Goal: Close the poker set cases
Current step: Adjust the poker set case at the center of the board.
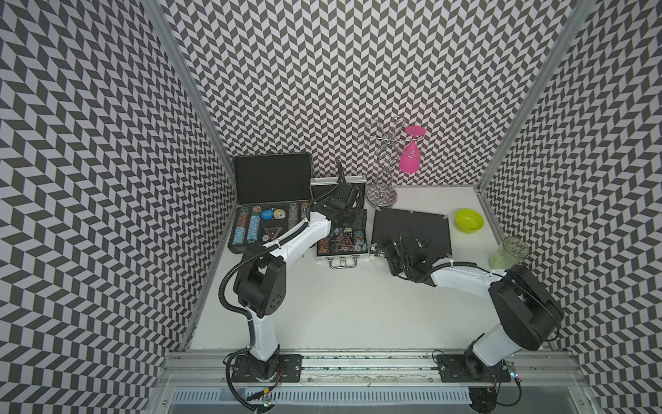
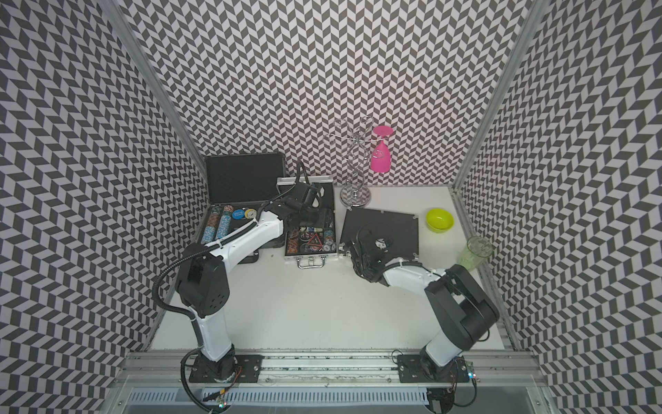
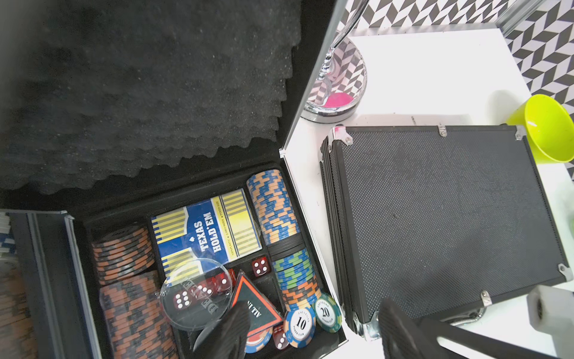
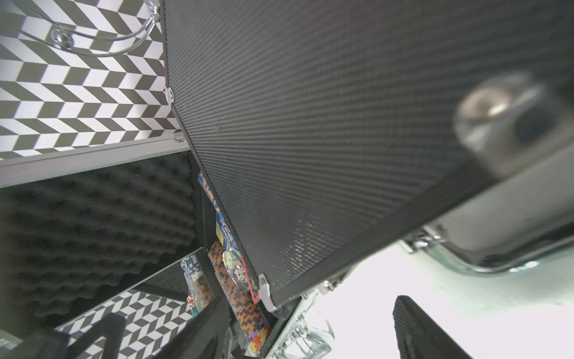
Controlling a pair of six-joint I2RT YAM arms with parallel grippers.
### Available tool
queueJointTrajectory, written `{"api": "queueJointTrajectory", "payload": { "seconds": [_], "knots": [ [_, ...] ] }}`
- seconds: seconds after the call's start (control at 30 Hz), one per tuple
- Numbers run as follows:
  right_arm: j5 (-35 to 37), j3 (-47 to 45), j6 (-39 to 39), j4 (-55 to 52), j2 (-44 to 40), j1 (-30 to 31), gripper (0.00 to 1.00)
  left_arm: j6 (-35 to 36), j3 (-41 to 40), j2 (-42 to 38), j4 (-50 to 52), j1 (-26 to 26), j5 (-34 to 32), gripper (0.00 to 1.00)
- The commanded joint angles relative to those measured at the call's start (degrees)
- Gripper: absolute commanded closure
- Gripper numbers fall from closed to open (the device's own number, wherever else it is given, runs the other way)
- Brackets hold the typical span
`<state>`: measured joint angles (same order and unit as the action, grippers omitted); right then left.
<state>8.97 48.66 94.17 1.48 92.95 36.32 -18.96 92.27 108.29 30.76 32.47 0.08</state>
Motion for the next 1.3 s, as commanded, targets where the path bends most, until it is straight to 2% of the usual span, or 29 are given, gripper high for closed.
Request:
{"api": "queueJointTrajectory", "payload": {
  "seconds": [0.0,0.23,0.47,0.77,1.03,1.27],
  "knots": [
    [3.72,2.49,5.55,0.72,2.21,1.32,0.16,-0.28,-0.73,-2.91,0.34,-1.21,-1.09,0.31],
    [4.32,2.22,8.63,2.4,6.13,2.02,0.16,0.07,-1.3,-5.03,0.52,-3.34,-0.6,0.3],
    [7.71,0.29,11.08,6.92,7.15,2.32,0.19,-0.37,-1.0,-5.38,0.28,-3.6,0.26,0.3],
    [7.2,1.63,13.63,8.03,10.82,2.83,0.21,-0.27,-1.93,-5.19,-0.03,-3.66,-0.17,0.3],
    [7.47,0.73,15.64,9.11,11.64,3.02,0.26,-0.05,-1.23,-5.0,-0.04,-3.82,-0.17,0.3],
    [7.53,0.34,16.31,9.34,11.68,2.96,0.37,0.06,-1.44,-4.94,-0.02,-3.78,-0.44,0.31]
  ]
}}
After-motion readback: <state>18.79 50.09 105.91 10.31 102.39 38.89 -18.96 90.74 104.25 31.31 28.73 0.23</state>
